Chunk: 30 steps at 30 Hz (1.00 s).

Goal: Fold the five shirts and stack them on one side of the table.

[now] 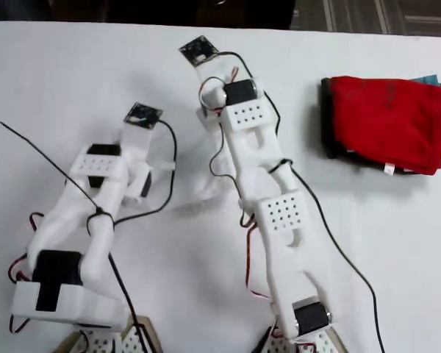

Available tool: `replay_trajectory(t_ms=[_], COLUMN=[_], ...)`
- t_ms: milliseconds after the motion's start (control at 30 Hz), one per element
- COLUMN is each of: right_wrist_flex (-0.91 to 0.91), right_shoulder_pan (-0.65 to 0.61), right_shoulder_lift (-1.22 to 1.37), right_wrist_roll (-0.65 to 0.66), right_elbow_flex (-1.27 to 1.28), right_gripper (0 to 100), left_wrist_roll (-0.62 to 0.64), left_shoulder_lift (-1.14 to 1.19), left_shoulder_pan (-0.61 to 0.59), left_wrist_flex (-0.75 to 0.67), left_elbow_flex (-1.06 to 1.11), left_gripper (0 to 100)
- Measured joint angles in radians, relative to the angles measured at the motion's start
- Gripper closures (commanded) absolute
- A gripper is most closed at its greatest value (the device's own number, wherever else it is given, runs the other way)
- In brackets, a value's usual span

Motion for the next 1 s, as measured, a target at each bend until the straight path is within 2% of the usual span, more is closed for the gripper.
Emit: replay_trajectory(t_ms=[100, 167, 333, 467, 600, 833, 1000], right_wrist_flex=[0.078, 0.127, 0.187, 0.192, 0.193, 0.193, 0.193], right_shoulder_pan=[0.006, 0.006, -0.002, -0.015, -0.046, -0.094, -0.098], right_shoulder_lift=[0.0, 0.0, 0.0, 0.0, 0.0, 0.0, -0.002], right_wrist_roll=[0.0, 0.0, -0.021, -0.18, -0.327, -0.364, -0.364], right_elbow_flex=[-0.006, -0.006, -0.006, -0.006, -0.006, -0.006, 0.081], right_gripper=[68.2, 64.2, 64.2, 64.2, 64.2, 63.9, 63.8], left_wrist_roll=[0.037, 0.051, 0.061, 0.061, 0.061, 0.061, 0.063], left_shoulder_lift=[0.003, 0.003, 0.003, 0.003, 0.003, 0.003, 0.003], left_shoulder_pan=[0.0, 0.002, -0.002, 0.002, -0.044, -0.193, -0.25], left_wrist_flex=[0.058, 0.103, 0.221, 0.284, 0.295, 0.295, 0.295], left_elbow_flex=[-0.058, -0.109, -0.232, -0.278, -0.279, -0.279, -0.281], left_gripper=[94, 94, 94, 94, 94, 94, 94])
